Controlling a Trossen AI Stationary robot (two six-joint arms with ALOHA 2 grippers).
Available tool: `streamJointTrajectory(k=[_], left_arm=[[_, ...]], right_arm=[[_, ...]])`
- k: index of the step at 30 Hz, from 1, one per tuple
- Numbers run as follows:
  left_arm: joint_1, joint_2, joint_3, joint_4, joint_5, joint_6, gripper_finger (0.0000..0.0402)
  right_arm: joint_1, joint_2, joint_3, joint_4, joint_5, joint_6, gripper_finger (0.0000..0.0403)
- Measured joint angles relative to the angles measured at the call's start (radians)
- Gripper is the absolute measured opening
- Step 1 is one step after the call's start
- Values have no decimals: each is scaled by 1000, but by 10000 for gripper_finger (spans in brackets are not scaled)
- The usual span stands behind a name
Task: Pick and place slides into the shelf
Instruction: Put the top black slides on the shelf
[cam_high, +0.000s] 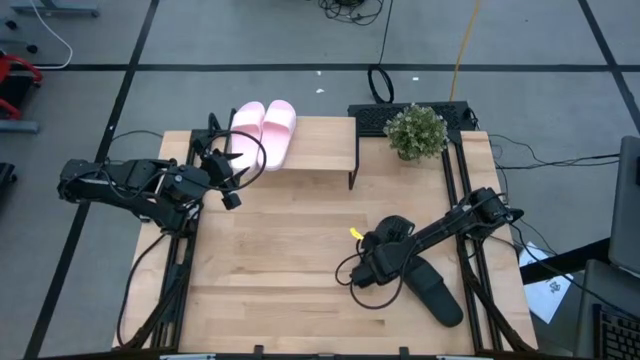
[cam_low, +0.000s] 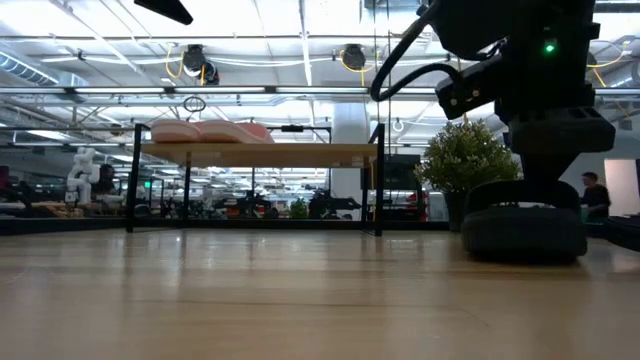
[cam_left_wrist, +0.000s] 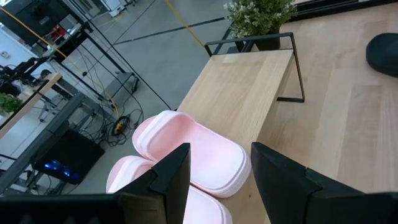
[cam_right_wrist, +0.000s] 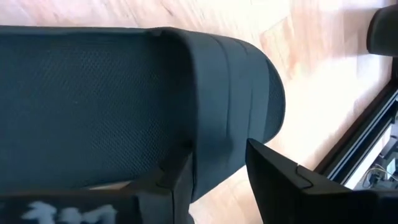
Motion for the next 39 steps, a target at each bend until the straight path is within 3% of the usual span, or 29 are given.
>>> streamJointTrajectory(k=[5,12,24,33,39], left_arm=[[0,0,0,0,0,-2,175],[0,0,0,0,1,-2,175],[0,0,0,0,0,-2,175],[0,0,0,-2,-24,-4,175],[-9,-10,0,-55,-146,-2,175]], right_arm=[[-2,0,-11,3,3,-9,101],[-2,0,-33,7,10,-30,11],[36,0,42,-108,60,-13,3],[85,-37,257,-171,269,-55,1],[55,-41,386,-170,548,-261,1]])
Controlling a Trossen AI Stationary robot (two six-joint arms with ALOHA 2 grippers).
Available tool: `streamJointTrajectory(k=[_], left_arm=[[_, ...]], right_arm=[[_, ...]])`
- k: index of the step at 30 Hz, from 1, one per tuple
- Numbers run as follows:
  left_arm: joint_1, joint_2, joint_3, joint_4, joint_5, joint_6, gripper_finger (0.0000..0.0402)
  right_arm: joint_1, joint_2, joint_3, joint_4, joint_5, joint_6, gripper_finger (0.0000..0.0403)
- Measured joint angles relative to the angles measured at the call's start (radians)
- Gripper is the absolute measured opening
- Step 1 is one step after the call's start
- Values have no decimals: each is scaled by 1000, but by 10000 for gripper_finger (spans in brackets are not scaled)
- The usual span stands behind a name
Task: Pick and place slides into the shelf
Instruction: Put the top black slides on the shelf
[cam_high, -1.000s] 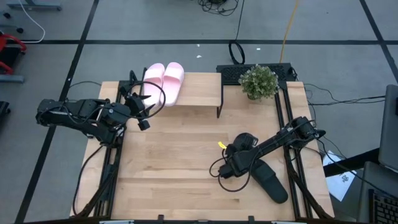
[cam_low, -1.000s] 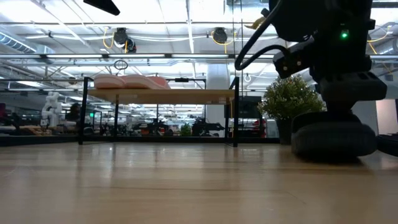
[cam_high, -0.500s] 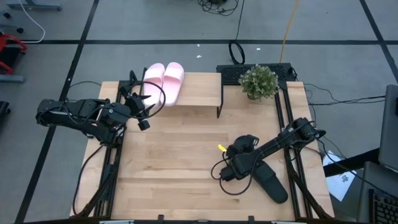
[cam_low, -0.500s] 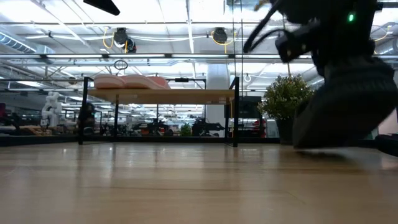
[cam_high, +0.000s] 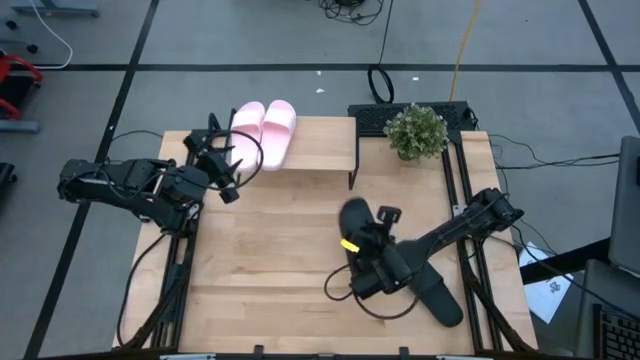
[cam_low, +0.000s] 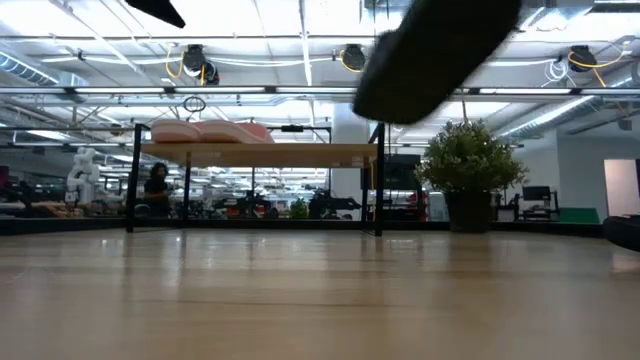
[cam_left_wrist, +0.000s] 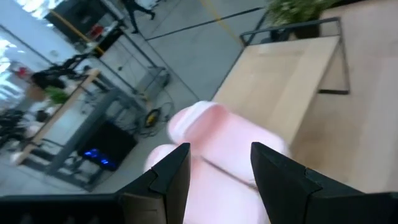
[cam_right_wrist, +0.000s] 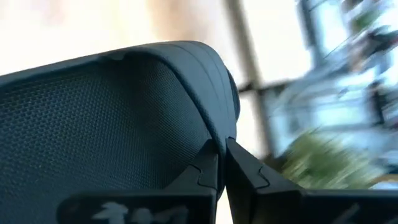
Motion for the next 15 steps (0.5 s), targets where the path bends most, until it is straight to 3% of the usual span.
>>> streamJointTrajectory(k=[4,6,15], left_arm=[[-10,-20,0,-21,-33,-12,175],[-9,-32,0,-22,-39,-16,175],[-9,-91,0,-60,-73,-19,175]], right_arm=[[-81,-1,72,41,190,-193,1],[-137,-1,103,112,230,-318,1],[-395,0,122,801,175,-1023,0]])
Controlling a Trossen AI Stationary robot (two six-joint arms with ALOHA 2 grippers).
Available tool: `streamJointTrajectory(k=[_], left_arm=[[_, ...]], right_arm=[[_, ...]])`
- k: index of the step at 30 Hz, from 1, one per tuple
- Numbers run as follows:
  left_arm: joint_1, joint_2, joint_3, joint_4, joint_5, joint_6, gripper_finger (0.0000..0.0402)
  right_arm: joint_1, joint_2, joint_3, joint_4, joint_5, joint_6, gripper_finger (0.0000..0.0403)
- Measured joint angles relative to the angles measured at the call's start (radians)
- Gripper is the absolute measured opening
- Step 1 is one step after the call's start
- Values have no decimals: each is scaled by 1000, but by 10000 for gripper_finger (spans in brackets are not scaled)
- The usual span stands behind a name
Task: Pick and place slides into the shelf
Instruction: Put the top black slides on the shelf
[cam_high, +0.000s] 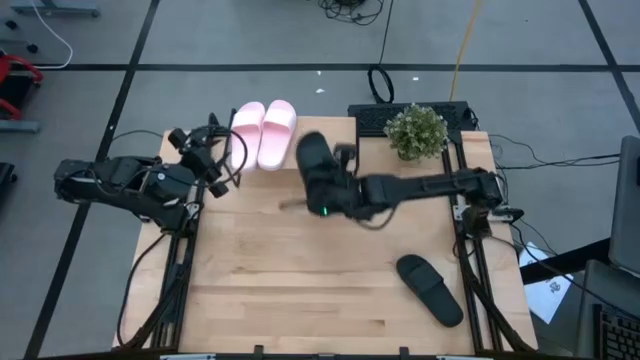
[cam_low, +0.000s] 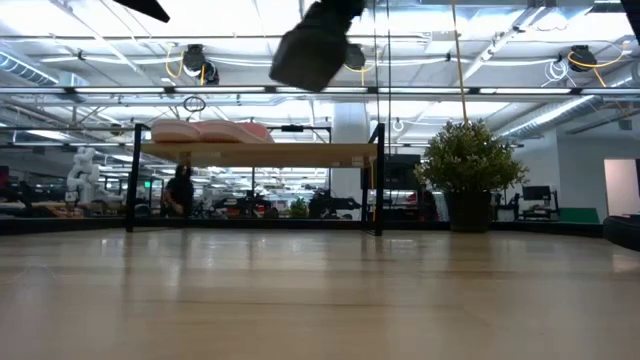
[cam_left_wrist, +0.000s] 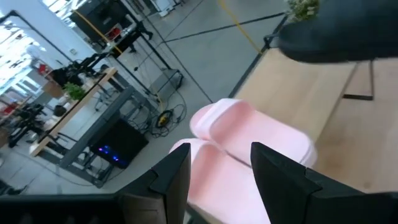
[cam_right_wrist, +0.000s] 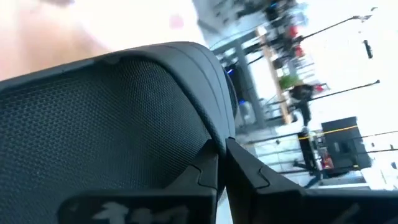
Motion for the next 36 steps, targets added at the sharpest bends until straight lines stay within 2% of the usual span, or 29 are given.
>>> streamJointTrajectory(k=[5,9,21,29,36], left_arm=[[0,-29,0,-22,-31,-8,175],[0,-42,0,-22,-33,-8,175],[0,-45,0,-19,-32,-10,175],[0,-46,0,-18,-26,-34,175],[0,-46,0,-19,-26,-39,175]], right_arm=[[-88,0,0,314,102,-270,0],[-126,0,0,439,122,-343,0],[-146,48,-10,451,114,-305,0],[-167,120,-10,521,117,-413,0],[-202,120,-10,503,119,-383,0]])
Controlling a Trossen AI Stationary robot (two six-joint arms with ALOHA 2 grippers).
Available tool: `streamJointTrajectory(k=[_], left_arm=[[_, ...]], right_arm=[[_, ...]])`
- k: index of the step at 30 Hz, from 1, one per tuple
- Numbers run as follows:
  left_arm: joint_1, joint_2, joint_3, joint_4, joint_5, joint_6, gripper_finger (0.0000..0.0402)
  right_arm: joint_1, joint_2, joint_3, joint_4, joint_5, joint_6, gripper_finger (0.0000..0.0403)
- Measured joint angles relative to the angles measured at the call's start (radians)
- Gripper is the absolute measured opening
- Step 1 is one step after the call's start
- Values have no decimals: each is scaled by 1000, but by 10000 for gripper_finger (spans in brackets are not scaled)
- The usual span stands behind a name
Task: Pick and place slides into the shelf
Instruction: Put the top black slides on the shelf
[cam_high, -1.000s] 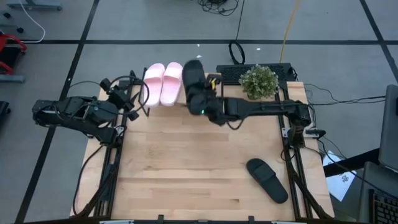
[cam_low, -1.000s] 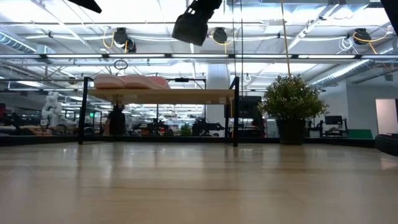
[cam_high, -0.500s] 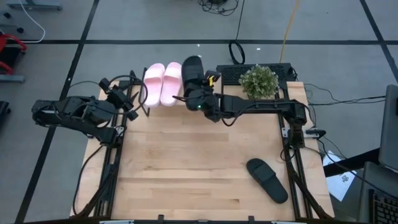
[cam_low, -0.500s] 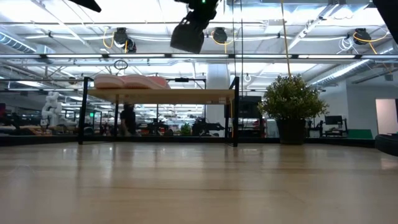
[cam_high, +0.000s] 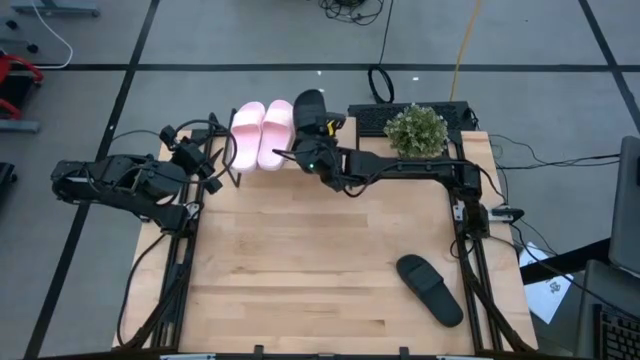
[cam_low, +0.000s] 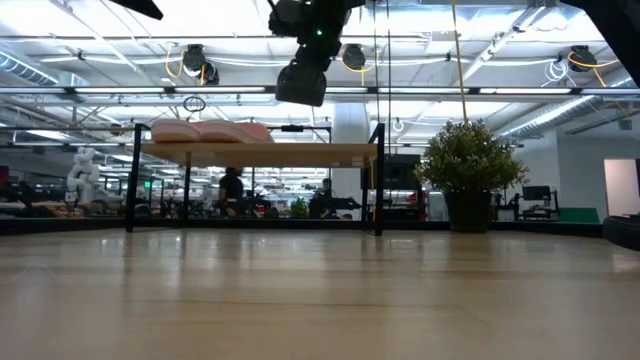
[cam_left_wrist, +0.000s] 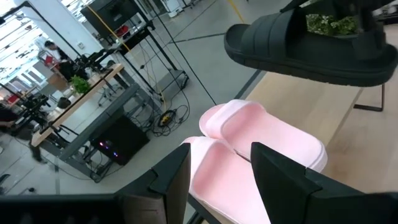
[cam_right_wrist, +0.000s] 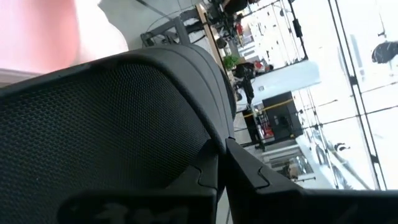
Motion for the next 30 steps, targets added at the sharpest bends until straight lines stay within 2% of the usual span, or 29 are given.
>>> streamJointTrajectory(k=[5,9,15,20,30], left_arm=[[0,0,0,0,0,-12,175],[0,0,0,0,0,-16,175],[0,0,0,0,0,-21,175],[0,0,0,0,8,-21,175],[0,0,0,0,9,-21,175]], right_arm=[[-16,0,0,-37,-9,67,0],[-37,1,0,-130,-117,183,0],[-78,0,0,-143,-154,238,0],[-110,0,0,-185,-267,341,0],[-143,0,0,-238,-272,393,0]])
